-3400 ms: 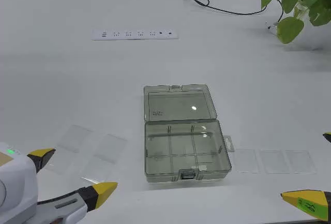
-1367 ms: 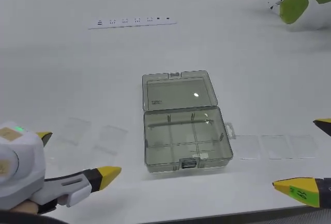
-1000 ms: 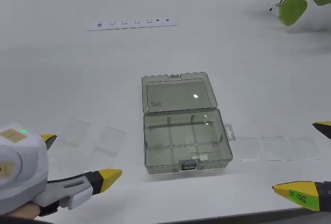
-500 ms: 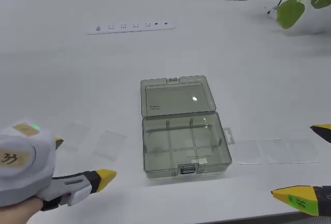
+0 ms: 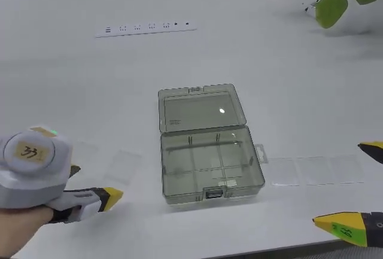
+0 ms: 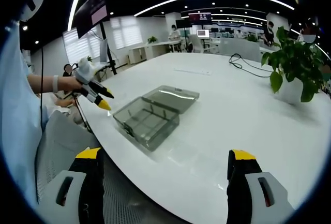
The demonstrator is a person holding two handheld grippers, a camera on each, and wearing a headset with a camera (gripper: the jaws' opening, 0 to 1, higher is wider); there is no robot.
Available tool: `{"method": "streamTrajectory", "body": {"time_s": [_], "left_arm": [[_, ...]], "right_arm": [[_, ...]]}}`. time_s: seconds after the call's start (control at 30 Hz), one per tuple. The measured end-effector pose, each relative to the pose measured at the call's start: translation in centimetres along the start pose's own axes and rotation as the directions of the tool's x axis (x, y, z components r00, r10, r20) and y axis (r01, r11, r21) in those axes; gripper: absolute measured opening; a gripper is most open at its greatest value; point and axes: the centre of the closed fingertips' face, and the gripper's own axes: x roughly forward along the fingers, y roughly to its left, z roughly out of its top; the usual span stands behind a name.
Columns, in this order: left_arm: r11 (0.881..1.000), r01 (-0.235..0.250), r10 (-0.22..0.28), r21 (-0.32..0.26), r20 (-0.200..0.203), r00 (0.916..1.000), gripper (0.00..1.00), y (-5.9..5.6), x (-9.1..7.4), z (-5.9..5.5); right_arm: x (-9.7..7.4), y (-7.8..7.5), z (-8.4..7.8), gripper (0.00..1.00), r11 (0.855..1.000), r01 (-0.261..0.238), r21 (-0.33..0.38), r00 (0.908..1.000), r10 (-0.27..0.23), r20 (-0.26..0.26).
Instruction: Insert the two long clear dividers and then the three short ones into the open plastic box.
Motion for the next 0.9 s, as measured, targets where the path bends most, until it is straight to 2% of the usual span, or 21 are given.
{"method": "streamTrajectory", "body": {"time_s": [0.2, 0.33, 0.7, 0.9], "left_arm": [[1.000, 0.013, -0.014, -0.005, -0.039, 0.9992, 0.49, -0.7, 0.9, -0.7], [1.000, 0.008, -0.008, -0.004, -0.057, 0.9983, 0.46, -0.7, 1.3, -1.0], [1.000, 0.010, -0.012, -0.029, -0.090, 0.9958, 0.38, -1.0, 1.7, -2.1], [1.000, 0.003, -0.004, -0.014, -0.098, 0.9952, 0.36, -1.2, 1.6, -2.2]], "right_arm": [[0.1, 0.1, -0.1, 1.00, 1.000, -0.001, 0.004, 1.0000, 0.001, 0.002], [0.1, 0.2, -0.1, 1.00, 1.000, -0.002, 0.006, 1.0000, 0.002, 0.000], [0.1, 0.6, -0.6, 1.00, 1.000, -0.005, 0.004, 1.0000, 0.005, -0.006], [0.1, 0.7, -0.6, 1.00, 1.000, -0.005, 0.005, 1.0000, 0.005, -0.005]]}}
